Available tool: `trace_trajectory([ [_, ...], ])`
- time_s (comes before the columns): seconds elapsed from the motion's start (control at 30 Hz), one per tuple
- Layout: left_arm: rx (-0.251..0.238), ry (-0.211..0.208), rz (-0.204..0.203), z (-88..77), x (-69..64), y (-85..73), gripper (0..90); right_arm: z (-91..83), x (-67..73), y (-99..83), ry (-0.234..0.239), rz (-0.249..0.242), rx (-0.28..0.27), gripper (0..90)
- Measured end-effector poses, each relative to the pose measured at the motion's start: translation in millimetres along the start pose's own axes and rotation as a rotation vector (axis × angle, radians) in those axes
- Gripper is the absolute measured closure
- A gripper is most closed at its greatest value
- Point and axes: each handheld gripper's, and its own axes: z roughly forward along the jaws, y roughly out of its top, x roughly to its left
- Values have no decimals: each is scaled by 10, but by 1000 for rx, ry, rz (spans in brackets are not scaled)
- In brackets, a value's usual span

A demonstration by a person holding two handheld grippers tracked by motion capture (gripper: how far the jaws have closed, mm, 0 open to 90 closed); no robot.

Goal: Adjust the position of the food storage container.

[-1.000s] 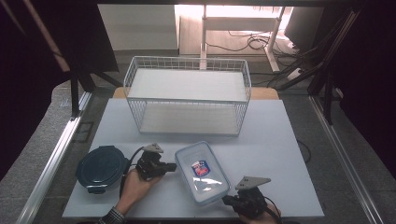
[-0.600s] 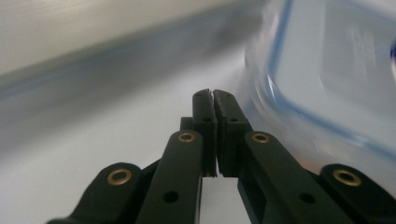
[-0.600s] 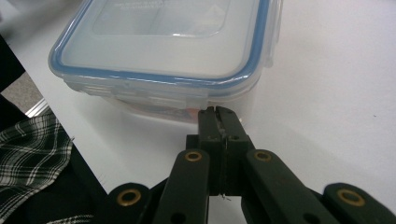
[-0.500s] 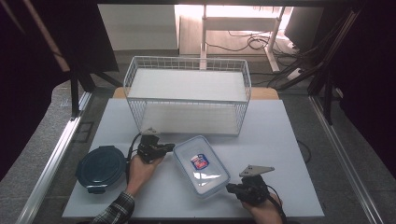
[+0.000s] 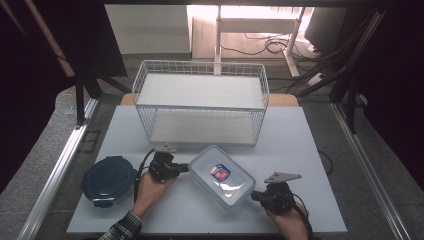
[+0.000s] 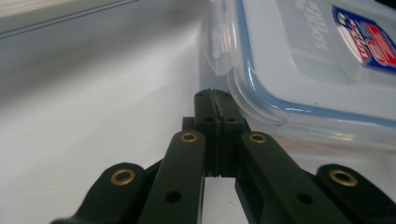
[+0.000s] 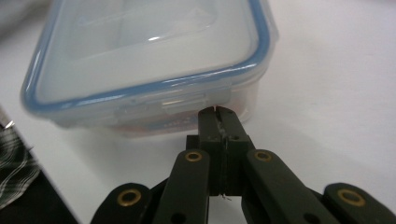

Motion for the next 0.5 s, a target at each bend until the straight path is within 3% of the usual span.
trace_trajectory([
  [0.17, 20, -20, -5, -20, -80, -42, 900, 20, -155, 62, -35, 24, -3, 891],
  [0.27, 52, -69, 0, -60, -117, -90, 900, 57, -277, 125, -59, 34, -9, 891],
  [0.33, 44, -57, -3, -82, -125, -82, 900, 72, -326, 148, -56, 38, -15, 891],
  [0.37, 32, 42, 14, -104, -128, -18, 900, 97, -409, 204, -60, 52, -23, 891],
  [0.4, 19, 69, 11, -94, -105, 21, 900, 110, -432, 223, -64, 49, -26, 891],
  [0.47, -28, 62, -18, -20, -33, 89, 900, 150, -479, 272, -72, 53, -36, 891],
  [0.5, -26, 64, -14, 35, -4, 120, 900, 170, -496, 296, -73, 57, -38, 891],
])
